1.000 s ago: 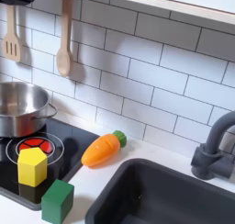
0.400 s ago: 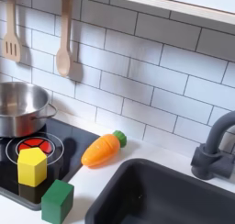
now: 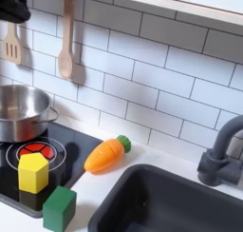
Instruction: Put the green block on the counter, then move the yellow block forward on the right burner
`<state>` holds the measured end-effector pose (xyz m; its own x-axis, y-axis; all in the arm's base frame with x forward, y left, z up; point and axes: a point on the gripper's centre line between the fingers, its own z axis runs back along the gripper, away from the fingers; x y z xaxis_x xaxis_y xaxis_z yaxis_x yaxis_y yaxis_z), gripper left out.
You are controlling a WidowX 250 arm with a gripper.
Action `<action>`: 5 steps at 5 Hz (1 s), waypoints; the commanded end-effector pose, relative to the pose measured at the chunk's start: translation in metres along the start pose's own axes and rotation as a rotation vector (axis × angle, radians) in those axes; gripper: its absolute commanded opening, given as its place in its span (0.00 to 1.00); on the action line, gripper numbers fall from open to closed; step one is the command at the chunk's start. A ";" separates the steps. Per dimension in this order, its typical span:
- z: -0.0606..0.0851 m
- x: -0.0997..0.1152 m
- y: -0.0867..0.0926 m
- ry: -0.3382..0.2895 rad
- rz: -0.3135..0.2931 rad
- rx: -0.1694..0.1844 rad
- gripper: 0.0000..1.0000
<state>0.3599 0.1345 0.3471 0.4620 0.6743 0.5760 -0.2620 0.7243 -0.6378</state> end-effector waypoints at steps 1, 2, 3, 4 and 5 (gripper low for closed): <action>-0.003 -0.021 0.012 0.113 -0.018 0.184 0.00; 0.002 -0.027 0.017 0.162 -0.010 0.246 0.00; -0.004 -0.040 0.021 0.224 -0.031 0.306 0.00; -0.012 -0.050 0.022 0.247 -0.057 0.341 0.00; -0.025 -0.063 0.026 0.286 -0.073 0.358 0.00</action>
<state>0.3439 0.1062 0.2832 0.6939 0.5857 0.4189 -0.4691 0.8090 -0.3541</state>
